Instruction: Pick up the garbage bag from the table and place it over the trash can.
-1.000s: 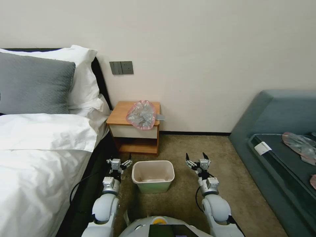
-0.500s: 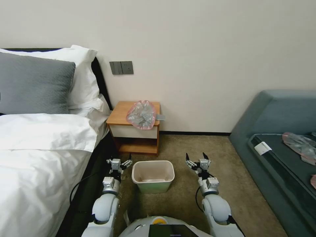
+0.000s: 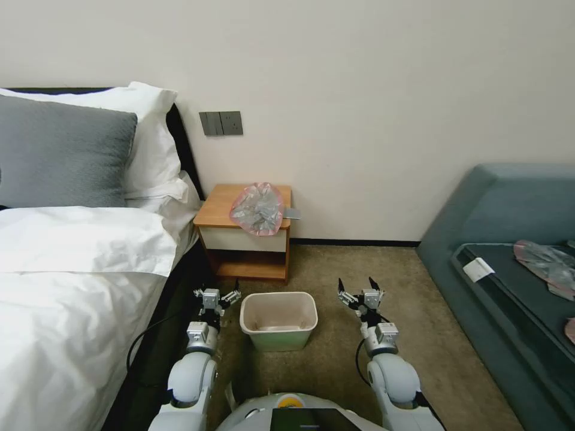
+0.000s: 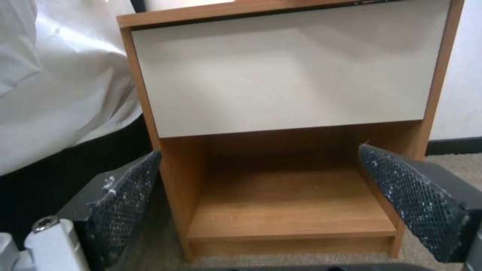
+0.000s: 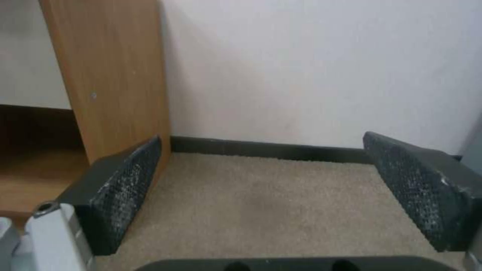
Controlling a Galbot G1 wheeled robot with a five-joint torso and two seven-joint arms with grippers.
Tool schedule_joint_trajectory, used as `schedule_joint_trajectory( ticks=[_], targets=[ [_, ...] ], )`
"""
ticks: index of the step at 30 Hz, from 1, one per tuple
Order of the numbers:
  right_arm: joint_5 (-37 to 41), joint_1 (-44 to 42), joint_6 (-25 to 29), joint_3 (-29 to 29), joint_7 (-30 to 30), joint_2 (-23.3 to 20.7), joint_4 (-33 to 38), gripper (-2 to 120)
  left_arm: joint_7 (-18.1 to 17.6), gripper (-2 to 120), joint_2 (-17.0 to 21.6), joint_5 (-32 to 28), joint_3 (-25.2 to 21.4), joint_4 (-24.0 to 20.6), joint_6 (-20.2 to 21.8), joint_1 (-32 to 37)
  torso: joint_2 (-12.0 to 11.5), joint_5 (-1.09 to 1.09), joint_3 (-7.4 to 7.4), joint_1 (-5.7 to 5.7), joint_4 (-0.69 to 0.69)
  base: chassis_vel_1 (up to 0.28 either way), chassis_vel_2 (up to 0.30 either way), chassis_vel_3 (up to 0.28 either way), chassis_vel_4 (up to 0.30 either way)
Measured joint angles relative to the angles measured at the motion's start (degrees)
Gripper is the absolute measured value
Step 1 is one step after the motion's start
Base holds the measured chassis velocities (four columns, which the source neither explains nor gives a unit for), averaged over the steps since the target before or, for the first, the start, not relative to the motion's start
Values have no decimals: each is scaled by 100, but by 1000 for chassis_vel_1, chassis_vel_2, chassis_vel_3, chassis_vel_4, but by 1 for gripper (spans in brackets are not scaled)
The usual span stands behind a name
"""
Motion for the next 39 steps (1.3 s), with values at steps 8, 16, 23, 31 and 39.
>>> schedule_joint_trajectory(
  ticks=[8, 16, 23, 31, 39],
  targets=[
    [-4, -32, -22, 3, 2, 12, 75, 100, -78, 100, 81, -106, -48, -261, 69, 35, 0, -1, 0, 0, -1, 0, 0, 0, 0],
    [-99, -393, -465, 72, 64, 205, 1114, 100, -556, 100, 523, -707, -330, -1725, 475, 237, 0, -1, 0, 0, 0, 0, 0, 0, 0],
    [-195, -718, -858, 133, 122, 382, 2039, 100, -878, 100, 825, -1114, -520, -2719, 752, 377, 0, 0, 0, 0, 0, 0, 0, 0, 0],
    [-297, -1084, -1302, 204, 183, 583, 2894, 100, -810, 100, 810, -892, -413, -2754, 813, 813, 0, -3, 0, 0, 0, 0, 0, 0, 0],
    [420, -1226, -1879, 110, 316, 619, 2915, 100, -870, 100, 733, -751, -363, -2400, 523, 907, 0, 0, 0, 0, 1, 0, 0, 0, 0]
  ],
)
